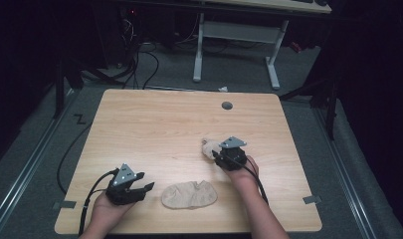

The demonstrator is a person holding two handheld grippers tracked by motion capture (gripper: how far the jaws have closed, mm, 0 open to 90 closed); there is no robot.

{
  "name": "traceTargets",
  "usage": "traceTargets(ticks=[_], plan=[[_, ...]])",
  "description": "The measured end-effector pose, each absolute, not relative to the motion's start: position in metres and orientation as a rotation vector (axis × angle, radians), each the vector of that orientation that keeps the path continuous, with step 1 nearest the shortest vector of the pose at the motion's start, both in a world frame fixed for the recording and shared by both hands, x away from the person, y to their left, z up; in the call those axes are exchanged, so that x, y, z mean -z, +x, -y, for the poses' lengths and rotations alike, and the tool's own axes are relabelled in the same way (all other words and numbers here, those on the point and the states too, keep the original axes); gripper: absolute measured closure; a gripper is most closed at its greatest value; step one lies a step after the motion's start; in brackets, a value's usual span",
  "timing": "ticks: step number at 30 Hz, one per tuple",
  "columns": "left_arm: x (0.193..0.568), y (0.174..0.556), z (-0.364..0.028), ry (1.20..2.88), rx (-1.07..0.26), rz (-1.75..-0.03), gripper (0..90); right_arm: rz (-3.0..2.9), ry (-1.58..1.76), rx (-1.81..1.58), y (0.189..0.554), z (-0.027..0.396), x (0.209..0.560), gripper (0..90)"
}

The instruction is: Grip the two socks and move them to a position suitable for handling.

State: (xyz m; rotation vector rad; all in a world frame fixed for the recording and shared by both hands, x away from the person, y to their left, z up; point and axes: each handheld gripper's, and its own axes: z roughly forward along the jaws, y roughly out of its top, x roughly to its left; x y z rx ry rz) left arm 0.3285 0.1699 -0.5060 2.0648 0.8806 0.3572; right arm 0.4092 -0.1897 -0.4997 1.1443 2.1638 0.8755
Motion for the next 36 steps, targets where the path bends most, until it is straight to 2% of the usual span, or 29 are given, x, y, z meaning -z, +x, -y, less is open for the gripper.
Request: traceTargets(ticks=[3, 5, 9, 15, 23, 27, 33, 36], plan=[[0.505, 0.328, -0.171, 2.060, -0.358, -0.879, 46.2, -2.178, 1.144, -0.796, 0.427, 0.191, 0.503, 79.9], [0.505, 0.327, -0.171, 2.057, -0.361, -0.876, 46.2, -2.191, 1.152, -0.777, 0.434, 0.191, 0.507, 86.4], [0.506, 0.327, -0.169, 2.070, -0.356, -0.871, 46.7, -2.246, 1.166, -0.693, 0.441, 0.193, 0.519, 89.9], [0.508, 0.325, -0.163, 2.094, -0.355, -0.848, 47.1, -2.282, 1.118, -0.736, 0.422, 0.189, 0.520, 89.8], [0.508, 0.325, -0.160, 2.099, -0.352, -0.844, 47.1, -2.321, 1.088, -0.862, 0.375, 0.169, 0.522, 88.8], [0.508, 0.324, -0.159, 2.097, -0.354, -0.842, 47.1, -2.291, 1.033, -0.925, 0.361, 0.160, 0.508, 86.3], [0.508, 0.325, -0.159, 2.099, -0.355, -0.841, 47.1, -2.265, 1.015, -0.933, 0.363, 0.153, 0.505, 71.0], [0.509, 0.325, -0.159, 2.102, -0.356, -0.839, 47.1, -2.197, 1.086, -0.935, 0.371, 0.166, 0.506, 75.0]])
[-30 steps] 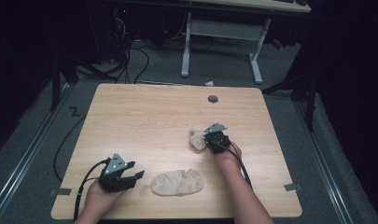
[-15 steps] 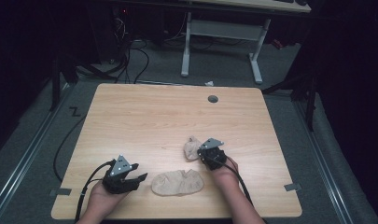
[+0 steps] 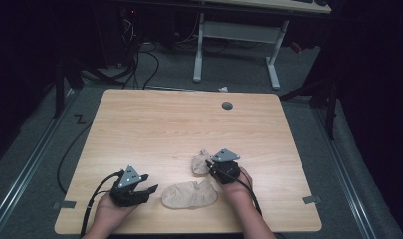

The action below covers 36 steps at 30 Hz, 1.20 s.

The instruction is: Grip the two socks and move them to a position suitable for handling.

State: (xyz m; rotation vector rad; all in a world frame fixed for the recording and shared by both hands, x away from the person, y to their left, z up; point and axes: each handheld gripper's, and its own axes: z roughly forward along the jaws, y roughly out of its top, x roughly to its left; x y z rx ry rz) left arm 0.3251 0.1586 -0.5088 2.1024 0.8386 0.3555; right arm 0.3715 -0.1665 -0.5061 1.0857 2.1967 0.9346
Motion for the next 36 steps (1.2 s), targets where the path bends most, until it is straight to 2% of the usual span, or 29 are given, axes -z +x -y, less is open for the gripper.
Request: traceTargets(ticks=[1, 2, 4, 7, 13, 16, 21, 24, 25, 29, 30, 36], plan=[[0.509, 0.325, -0.159, 2.102, -0.356, -0.839, 47.1, -2.197, 1.086, -0.935, 0.371, 0.166, 0.506, 75.0], [0.509, 0.326, -0.159, 2.107, -0.354, -0.838, 47.1, -2.169, 1.132, -0.916, 0.380, 0.178, 0.508, 85.0], [0.510, 0.327, -0.159, 2.103, -0.348, -0.844, 47.1, -2.190, 1.141, -0.882, 0.386, 0.182, 0.514, 89.9], [0.508, 0.326, -0.159, 2.102, -0.345, -0.840, 47.1, -2.253, 1.141, -0.838, 0.387, 0.180, 0.522, 90.0], [0.508, 0.327, -0.159, 2.098, -0.344, -0.841, 47.1, -2.324, 1.037, -0.871, 0.365, 0.163, 0.516, 89.3], [0.508, 0.326, -0.158, 2.101, -0.345, -0.838, 47.1, -2.297, 1.012, -0.951, 0.358, 0.154, 0.503, 81.7], [0.508, 0.325, -0.157, 2.102, -0.349, -0.834, 47.1, -2.287, 1.018, -0.977, 0.368, 0.128, 0.502, 57.4], [0.508, 0.325, -0.158, 2.103, -0.351, -0.834, 47.1, -2.315, 1.071, -0.930, 0.378, 0.124, 0.513, 54.3], [0.508, 0.325, -0.159, 2.102, -0.350, -0.837, 47.1, -2.330, 1.075, -0.908, 0.381, 0.123, 0.517, 56.3], [0.508, 0.326, -0.160, 2.099, -0.346, -0.842, 47.1, -2.351, 1.065, -0.899, 0.383, 0.124, 0.521, 80.7], [0.508, 0.326, -0.160, 2.099, -0.346, -0.842, 47.1, -2.344, 1.061, -0.910, 0.381, 0.125, 0.519, 84.5], [0.507, 0.326, -0.157, 2.091, -0.337, -0.836, 48.4, -2.298, 1.044, -1.007, 0.370, 0.127, 0.506, 85.3]])
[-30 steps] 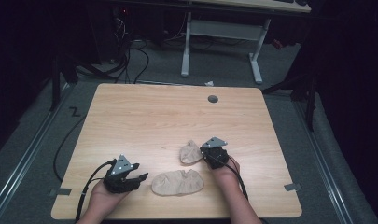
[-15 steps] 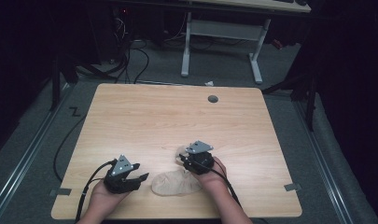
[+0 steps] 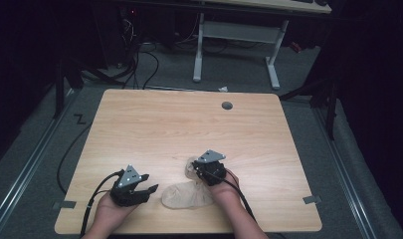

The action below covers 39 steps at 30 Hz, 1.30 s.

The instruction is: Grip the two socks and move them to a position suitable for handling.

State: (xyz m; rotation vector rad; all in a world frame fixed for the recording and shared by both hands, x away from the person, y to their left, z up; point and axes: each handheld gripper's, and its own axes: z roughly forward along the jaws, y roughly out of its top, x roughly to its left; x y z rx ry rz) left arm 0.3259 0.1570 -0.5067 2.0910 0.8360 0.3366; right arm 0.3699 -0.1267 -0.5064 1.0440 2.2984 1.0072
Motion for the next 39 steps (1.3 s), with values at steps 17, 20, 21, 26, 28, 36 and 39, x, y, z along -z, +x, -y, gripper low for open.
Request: traceTargets(ticks=[17, 20, 21, 26, 28, 36, 39], plan=[[0.513, 0.375, -0.075, 2.108, -0.248, -0.748, 80.0, -2.199, 1.108, -1.233, 0.358, 0.144, 0.497, 85.2], [0.520, 0.384, -0.065, 2.121, -0.191, -0.761, 83.4, -2.193, 1.118, -1.237, 0.359, 0.146, 0.497, 85.2], [0.520, 0.384, -0.063, 2.136, -0.203, -0.752, 83.6, -2.190, 1.114, -1.241, 0.359, 0.146, 0.497, 85.2], [0.521, 0.384, -0.060, 2.134, -0.200, -0.740, 84.8, -2.190, 1.109, -1.250, 0.360, 0.146, 0.497, 85.2], [0.521, 0.384, -0.059, 2.138, -0.196, -0.743, 85.7, -2.191, 1.110, -1.247, 0.359, 0.146, 0.497, 85.2], [0.527, 0.382, -0.058, 2.229, -0.290, -0.722, 89.0, -2.176, 1.118, -1.247, 0.360, 0.147, 0.497, 84.6], [0.527, 0.381, -0.061, 2.227, -0.298, -0.731, 89.0, -2.171, 1.136, -1.234, 0.361, 0.152, 0.499, 84.3]])
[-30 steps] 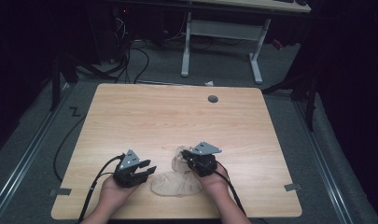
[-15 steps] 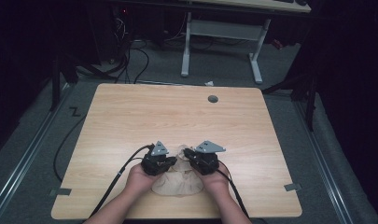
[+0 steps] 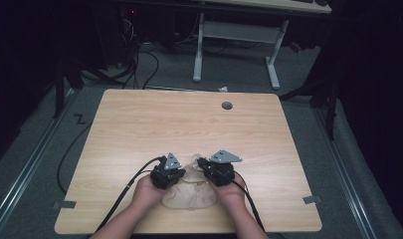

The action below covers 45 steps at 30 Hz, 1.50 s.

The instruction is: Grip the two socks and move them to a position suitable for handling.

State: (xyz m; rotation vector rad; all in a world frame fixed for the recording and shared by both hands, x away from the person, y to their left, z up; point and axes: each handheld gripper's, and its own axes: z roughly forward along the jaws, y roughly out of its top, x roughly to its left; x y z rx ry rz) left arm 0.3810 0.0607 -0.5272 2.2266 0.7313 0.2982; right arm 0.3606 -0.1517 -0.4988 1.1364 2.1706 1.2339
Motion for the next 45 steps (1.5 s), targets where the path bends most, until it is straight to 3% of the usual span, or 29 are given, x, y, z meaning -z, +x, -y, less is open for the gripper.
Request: traceTargets(ticks=[31, 34, 37, 45], plan=[[0.526, 0.383, -0.104, 2.204, -0.375, -0.873, 85.2, -2.086, 1.255, -1.145, 0.362, 0.201, 0.506, 80.4], [0.522, 0.381, -0.106, 2.183, -0.396, -0.881, 81.1, -2.117, 1.264, -1.141, 0.363, 0.199, 0.507, 73.2], [0.518, 0.380, -0.108, 2.136, -0.429, -0.898, 71.2, -2.150, 1.252, -1.132, 0.364, 0.194, 0.510, 68.8], [0.530, 0.388, -0.106, 2.123, -0.369, -0.961, 55.4, -2.237, 1.268, -1.027, 0.371, 0.181, 0.522, 59.4]])
